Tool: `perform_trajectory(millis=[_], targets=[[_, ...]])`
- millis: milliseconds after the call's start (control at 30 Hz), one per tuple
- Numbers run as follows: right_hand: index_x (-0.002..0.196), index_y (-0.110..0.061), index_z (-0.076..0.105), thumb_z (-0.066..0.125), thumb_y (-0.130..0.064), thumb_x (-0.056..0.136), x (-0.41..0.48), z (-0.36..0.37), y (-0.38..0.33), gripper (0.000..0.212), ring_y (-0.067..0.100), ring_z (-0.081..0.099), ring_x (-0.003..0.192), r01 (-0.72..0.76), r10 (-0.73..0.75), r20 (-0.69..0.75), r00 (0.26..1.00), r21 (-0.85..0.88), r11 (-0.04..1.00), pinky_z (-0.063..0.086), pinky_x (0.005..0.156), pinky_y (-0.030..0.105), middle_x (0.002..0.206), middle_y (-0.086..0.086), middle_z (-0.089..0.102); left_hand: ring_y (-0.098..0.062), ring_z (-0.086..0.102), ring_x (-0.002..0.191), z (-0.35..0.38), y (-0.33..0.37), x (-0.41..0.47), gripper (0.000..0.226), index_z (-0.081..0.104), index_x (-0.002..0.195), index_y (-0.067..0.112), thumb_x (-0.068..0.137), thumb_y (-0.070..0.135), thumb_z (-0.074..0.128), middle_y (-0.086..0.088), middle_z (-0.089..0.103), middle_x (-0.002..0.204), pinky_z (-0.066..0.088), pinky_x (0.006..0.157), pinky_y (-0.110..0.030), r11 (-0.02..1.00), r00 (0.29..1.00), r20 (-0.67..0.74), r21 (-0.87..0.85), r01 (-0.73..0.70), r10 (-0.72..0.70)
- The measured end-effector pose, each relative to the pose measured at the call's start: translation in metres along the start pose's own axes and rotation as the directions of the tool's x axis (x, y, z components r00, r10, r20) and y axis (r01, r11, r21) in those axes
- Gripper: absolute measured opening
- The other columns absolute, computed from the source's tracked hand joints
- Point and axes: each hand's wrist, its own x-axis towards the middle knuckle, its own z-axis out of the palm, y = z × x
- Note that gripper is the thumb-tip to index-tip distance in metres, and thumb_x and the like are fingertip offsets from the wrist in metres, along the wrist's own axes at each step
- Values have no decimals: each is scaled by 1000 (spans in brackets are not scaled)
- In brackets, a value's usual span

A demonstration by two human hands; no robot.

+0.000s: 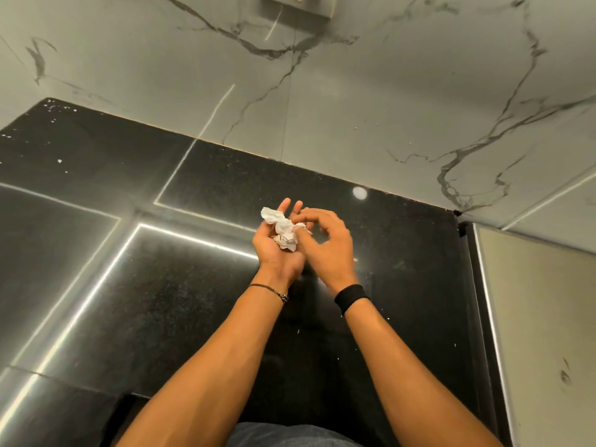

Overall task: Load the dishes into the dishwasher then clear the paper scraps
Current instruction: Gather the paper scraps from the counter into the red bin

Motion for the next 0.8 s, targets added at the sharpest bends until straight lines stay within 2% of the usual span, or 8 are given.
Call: perform_trajectory(millis=[133, 200, 300, 400, 500, 633, 733, 800], targets=[[104, -31, 72, 64, -21, 92, -16, -6, -10, 17, 19, 66, 110, -106, 123, -69, 990, 220, 970, 51, 99, 54, 111, -2, 71, -33, 63, 116, 8, 4, -33, 42, 67, 126, 8, 104, 32, 40, -18, 63, 134, 46, 110, -44, 999, 996, 79, -17, -40, 41], [108, -23, 72, 62, -17, 94, -26, -7, -19, 18, 19, 67, 108, -130, 150, -50, 987, 287, 949, 54, 99, 49, 112, 4, 71, -33, 64, 114, 8, 6, -51, 43, 67, 126, 8, 103, 32, 40, -18, 64, 132, 45, 111, -45, 997, 992, 103, -17, -70, 71], [118, -10, 67, 58, -9, 100, -47, -7, -39, 20, 11, 68, 103, -173, 206, -24, 978, 451, 875, 55, 92, 29, 113, 4, 71, -34, 64, 118, 3, 5, -80, 44, 67, 127, 9, 104, 33, 39, -18, 63, 134, 47, 110, -46, 993, 987, 116, 5, -114, 113], [126, -11, 64, 58, -16, 102, -79, -4, -52, 25, 11, 66, 112, -237, 251, 51, 967, 547, 803, 55, 95, 27, 121, -1, 69, -35, 62, 121, -10, -4, -116, 42, 66, 127, 9, 104, 32, 39, -18, 64, 131, 45, 112, -47, 983, 977, 121, 28, -181, 176], [126, -12, 63, 60, -18, 101, -121, 3, -62, 26, 13, 70, 106, -326, 308, 148, 940, 657, 679, 57, 86, 25, 117, 3, 71, -36, 59, 124, -31, -13, -156, 38, 67, 124, 8, 96, 25, 46, -19, 64, 129, 37, 118, -50, 973, 967, 110, 3, -230, 228], [125, -12, 65, 67, -20, 98, -193, 12, -60, 28, 26, 70, 109, -410, 338, 251, 907, 710, 573, 58, 91, 38, 121, 13, 71, -33, 63, 112, -73, -32, -217, 42, 64, 123, 7, 85, 19, 51, -19, 66, 120, 35, 120, -46, 950, 948, 58, -18, -312, 312], [121, -17, 68, 74, -28, 90, -251, 27, -51, 33, 32, 68, 114, -476, 348, 327, 879, 659, 582, 55, 99, 48, 120, 12, 72, -30, 66, 105, -116, -40, -262, 43, 63, 123, 5, 84, 17, 51, -18, 68, 115, 39, 114, -43, 918, 918, -32, -26, -396, 395], [121, -19, 70, 75, -28, 89, -292, 36, -45, 33, 30, 67, 116, -545, 394, 378, 838, 603, 582, 53, 102, 53, 121, 10, 72, -30, 65, 108, -147, -45, -293, 45, 63, 125, 5, 83, 17, 52, -18, 67, 117, 36, 118, -44, 909, 905, -99, -2, -416, 414]])
